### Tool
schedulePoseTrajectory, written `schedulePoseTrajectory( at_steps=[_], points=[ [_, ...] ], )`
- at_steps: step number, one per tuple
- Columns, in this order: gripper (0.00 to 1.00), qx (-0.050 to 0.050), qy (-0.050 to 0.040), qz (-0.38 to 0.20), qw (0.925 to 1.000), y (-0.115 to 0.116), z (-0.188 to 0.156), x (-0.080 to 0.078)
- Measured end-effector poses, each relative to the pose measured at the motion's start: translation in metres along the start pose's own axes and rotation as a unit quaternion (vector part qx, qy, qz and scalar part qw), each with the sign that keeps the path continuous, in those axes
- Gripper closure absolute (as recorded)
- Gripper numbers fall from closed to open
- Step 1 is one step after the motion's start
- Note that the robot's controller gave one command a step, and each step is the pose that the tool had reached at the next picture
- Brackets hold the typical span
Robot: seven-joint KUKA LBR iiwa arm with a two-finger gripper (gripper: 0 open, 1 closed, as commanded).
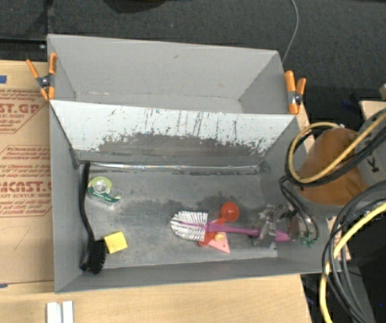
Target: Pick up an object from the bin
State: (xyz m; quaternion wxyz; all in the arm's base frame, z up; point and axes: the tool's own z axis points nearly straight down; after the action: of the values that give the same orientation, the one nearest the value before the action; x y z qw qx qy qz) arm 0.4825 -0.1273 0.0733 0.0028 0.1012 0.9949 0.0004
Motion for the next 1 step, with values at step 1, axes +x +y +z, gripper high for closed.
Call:
schedulePoseTrajectory(
  at_steps=[1],
  points=[
    [1.0,0.0,0.0,0.0,1.0,0.0,0.0,0.0]
  ],
)
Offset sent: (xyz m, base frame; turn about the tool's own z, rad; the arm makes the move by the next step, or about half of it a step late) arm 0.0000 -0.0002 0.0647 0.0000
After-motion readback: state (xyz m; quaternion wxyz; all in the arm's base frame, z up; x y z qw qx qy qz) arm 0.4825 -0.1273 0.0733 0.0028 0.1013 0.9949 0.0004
